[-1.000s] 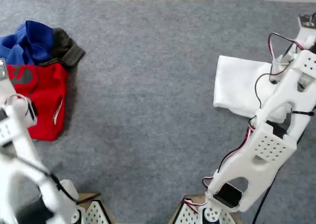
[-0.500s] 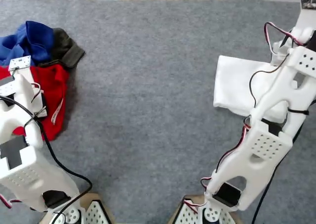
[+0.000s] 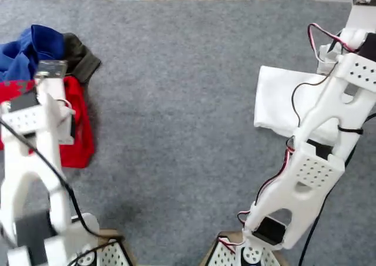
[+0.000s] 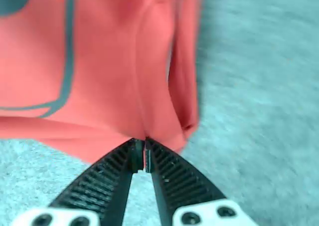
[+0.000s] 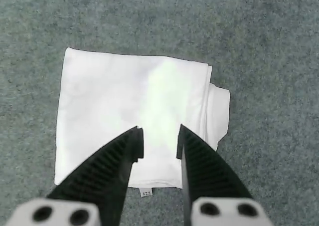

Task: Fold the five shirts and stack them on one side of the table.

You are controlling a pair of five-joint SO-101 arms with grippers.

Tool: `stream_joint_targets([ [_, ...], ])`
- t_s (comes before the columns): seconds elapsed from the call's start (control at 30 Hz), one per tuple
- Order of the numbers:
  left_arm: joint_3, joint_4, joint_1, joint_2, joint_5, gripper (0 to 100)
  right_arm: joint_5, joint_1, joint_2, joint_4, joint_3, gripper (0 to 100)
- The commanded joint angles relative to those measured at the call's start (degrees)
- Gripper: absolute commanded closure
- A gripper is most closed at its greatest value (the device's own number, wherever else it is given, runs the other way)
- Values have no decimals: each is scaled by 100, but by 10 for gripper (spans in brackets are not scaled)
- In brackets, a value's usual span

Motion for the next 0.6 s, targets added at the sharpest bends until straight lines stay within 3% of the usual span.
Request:
stream_joint_targets([
  [0.0, 277, 193, 699, -1319, -97, 973, 18, -149, -66, 26, -277, 878],
  [0.13, 48, 448, 2035, -2145, -79, 973, 18, -352, -57, 26, -251, 878],
  [0.23, -444, 747, 3275, -2163, -79, 972, 18, -571, -57, 26, -259, 878],
  [0.3, -813, 879, 3723, -1987, -70, 971, 18, -712, -57, 26, -268, 878],
  [0.37, -1165, 879, 3389, -1705, 53, 970, 18, -809, -66, 26, -277, 878],
  [0.43, -1376, 835, 2448, -1310, 484, 956, 18, -818, -66, 26, -277, 878],
  [0.57, -1552, 826, 303, -176, 1125, 770, 18, -782, -57, 26, -233, 878],
])
